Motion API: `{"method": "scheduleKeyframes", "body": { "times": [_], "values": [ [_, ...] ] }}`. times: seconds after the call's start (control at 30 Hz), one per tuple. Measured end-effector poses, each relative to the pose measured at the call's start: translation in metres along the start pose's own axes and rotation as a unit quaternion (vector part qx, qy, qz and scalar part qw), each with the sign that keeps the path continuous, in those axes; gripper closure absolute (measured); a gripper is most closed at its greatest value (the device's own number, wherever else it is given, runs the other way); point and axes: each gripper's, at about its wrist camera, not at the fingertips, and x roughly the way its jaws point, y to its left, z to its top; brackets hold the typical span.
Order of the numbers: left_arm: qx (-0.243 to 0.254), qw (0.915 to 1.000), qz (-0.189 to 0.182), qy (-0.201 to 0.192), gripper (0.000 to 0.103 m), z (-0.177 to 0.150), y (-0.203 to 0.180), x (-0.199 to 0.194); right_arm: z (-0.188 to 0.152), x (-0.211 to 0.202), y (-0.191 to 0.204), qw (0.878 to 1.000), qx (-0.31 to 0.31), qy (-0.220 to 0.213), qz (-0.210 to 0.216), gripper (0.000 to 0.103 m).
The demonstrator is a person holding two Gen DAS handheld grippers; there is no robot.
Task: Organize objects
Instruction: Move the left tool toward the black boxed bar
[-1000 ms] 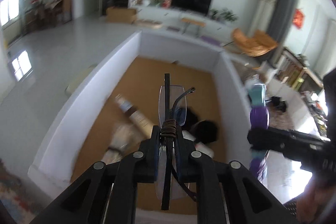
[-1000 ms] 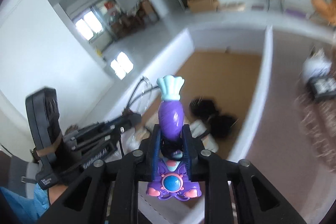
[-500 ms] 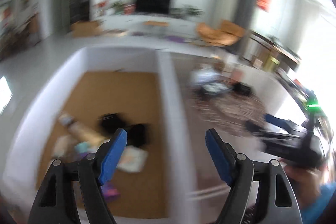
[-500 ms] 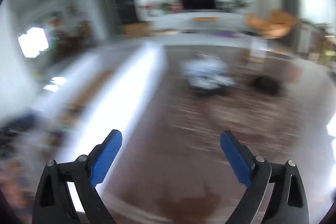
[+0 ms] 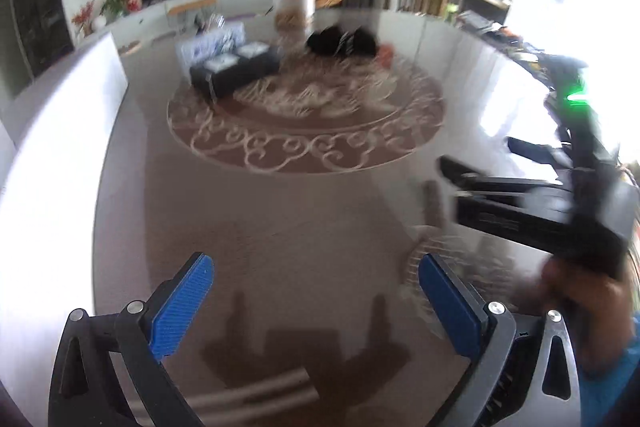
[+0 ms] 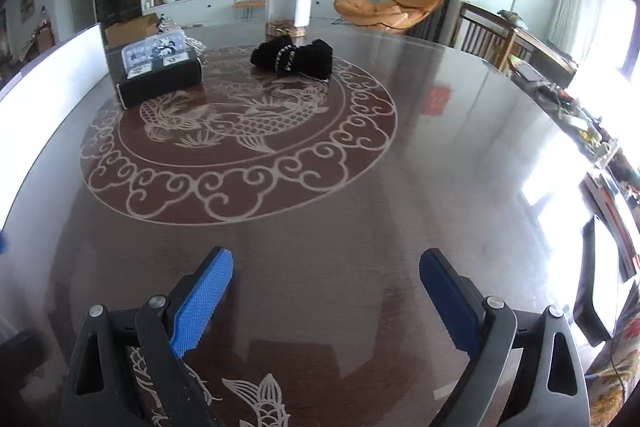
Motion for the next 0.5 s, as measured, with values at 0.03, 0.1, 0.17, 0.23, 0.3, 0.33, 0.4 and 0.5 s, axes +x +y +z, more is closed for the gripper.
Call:
{"method": "scheduleKeyframes", "body": {
  "times": [0.03, 0.1, 0.17, 0.23, 0.3, 0.33, 0.4, 0.5],
  "values": [
    [-0.005, 1.0000, 0.006, 0.004, 0.000, 0.000, 0.003, 0.006, 0.001, 0.001, 0.001, 1.000, -0.004, -0.001, 0.005, 0.008],
    [-0.012, 0.9996, 0.019, 0.016, 0.000, -0.002, 0.007, 0.019, 0.000, 0.002, 0.003, 1.000, -0.011, 0.007, 0.005, 0.008],
    [-0.013, 0.9991, 0.029, 0.027, 0.000, -0.005, 0.008, 0.030, -0.001, 0.002, 0.005, 1.000, -0.015, 0.015, 0.006, 0.008],
    [-0.013, 0.9988, 0.037, 0.028, 0.000, -0.008, 0.010, 0.032, -0.001, 0.003, 0.005, 1.000, -0.011, 0.018, 0.011, 0.008],
    [-0.015, 0.9988, 0.037, 0.028, 0.000, -0.008, 0.014, 0.037, -0.002, 0.002, 0.002, 1.000, -0.004, 0.022, 0.018, 0.008],
    [-0.015, 0.9988, 0.038, 0.029, 0.000, -0.007, 0.014, 0.037, -0.002, 0.003, 0.001, 0.999, -0.001, 0.024, 0.021, 0.007],
    [-0.017, 0.9983, 0.038, 0.040, 0.000, -0.004, 0.016, 0.037, -0.002, 0.005, -0.002, 0.999, 0.010, 0.031, 0.028, 0.005],
    [-0.020, 0.9984, 0.033, 0.040, 0.000, 0.020, 0.019, 0.033, -0.003, 0.009, -0.008, 0.998, 0.028, 0.041, 0.043, 0.003]
  ]
}}
